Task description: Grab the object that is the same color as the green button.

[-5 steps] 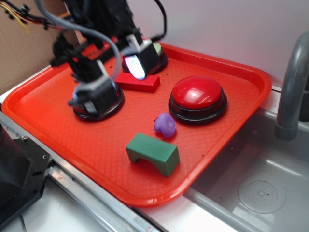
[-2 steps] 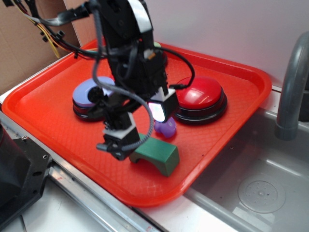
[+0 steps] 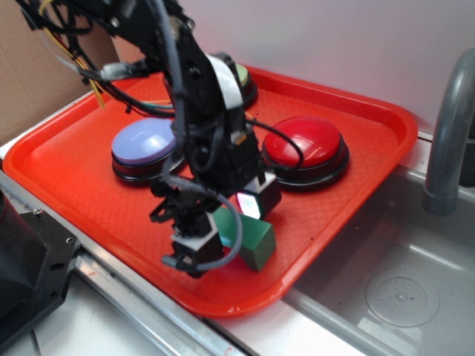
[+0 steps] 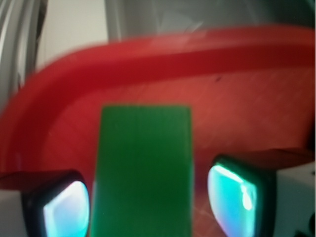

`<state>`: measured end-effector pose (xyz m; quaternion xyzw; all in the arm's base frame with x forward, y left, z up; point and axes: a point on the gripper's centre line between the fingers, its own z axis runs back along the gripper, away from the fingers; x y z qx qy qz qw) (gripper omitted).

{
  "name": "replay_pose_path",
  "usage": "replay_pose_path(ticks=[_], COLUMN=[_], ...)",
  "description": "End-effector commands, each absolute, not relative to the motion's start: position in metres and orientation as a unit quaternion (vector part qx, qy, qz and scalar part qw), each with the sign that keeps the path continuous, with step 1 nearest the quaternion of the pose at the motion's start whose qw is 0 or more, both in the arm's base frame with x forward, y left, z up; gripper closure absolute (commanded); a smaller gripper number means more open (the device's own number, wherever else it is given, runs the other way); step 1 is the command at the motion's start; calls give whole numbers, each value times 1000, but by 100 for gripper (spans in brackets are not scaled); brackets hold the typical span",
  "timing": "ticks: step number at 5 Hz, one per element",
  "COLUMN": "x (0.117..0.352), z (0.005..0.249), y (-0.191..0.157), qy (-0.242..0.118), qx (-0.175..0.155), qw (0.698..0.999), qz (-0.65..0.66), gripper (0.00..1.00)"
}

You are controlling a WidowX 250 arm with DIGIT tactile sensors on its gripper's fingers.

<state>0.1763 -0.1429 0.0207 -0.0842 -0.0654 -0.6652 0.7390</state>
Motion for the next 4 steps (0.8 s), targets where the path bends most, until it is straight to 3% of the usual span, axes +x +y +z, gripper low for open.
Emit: replay_pose_path(ticks=[1, 2, 3, 4], x=[167, 170, 176, 176], z=[27, 41, 68, 103], y=[-149, -149, -142, -127], qy=[-90, -94, -95, -91], qx=[-65, -53, -26, 4], qw=[728, 740, 775, 847], qz=[-677, -664, -624, -524], gripper=[100, 100, 100, 100])
